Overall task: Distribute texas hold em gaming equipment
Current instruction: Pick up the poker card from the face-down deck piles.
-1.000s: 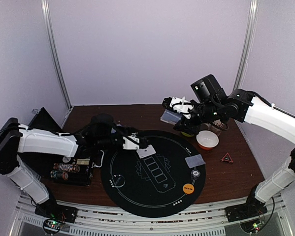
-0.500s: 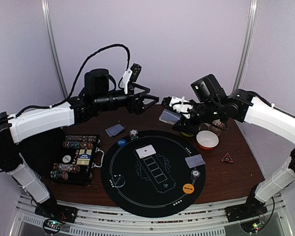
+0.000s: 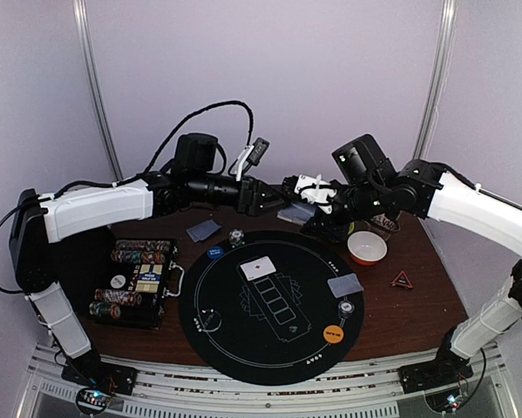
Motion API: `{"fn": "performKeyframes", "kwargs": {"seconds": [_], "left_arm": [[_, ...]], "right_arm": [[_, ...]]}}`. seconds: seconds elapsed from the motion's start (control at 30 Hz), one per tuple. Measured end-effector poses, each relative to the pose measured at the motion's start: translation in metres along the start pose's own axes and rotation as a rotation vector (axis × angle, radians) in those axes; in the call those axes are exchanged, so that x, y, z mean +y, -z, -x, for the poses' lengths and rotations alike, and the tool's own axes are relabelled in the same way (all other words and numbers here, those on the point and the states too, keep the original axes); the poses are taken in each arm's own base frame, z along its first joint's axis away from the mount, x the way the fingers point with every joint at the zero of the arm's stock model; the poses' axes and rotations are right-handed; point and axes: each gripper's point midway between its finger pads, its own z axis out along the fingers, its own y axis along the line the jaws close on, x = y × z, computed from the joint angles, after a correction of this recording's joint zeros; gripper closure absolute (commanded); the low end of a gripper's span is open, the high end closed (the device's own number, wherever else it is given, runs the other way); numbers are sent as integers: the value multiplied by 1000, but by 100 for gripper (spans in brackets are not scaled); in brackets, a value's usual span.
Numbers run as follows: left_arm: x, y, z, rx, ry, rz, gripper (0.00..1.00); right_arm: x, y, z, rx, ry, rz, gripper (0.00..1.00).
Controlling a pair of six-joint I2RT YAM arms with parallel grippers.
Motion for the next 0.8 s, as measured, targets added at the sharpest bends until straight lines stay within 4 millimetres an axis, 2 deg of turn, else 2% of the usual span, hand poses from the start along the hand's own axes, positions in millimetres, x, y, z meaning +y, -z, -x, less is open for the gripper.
{"fn": "performKeyframes", "kwargs": {"seconds": [0.27, 0.6, 0.7, 0.8], "left_arm": [[-1, -3, 1, 4, 10, -13, 28], [8, -7, -15, 64, -2, 8, 29], [9, -6, -19, 80, -14, 12, 35], [11, -6, -24, 99, -21, 21, 51]], "right_arm": [[9, -14, -2, 29, 24, 18, 49], [11, -16, 4, 20, 42, 20, 49], [11, -16, 5, 14, 43, 17, 49], [11, -16, 5, 15, 45, 17, 49]]}}
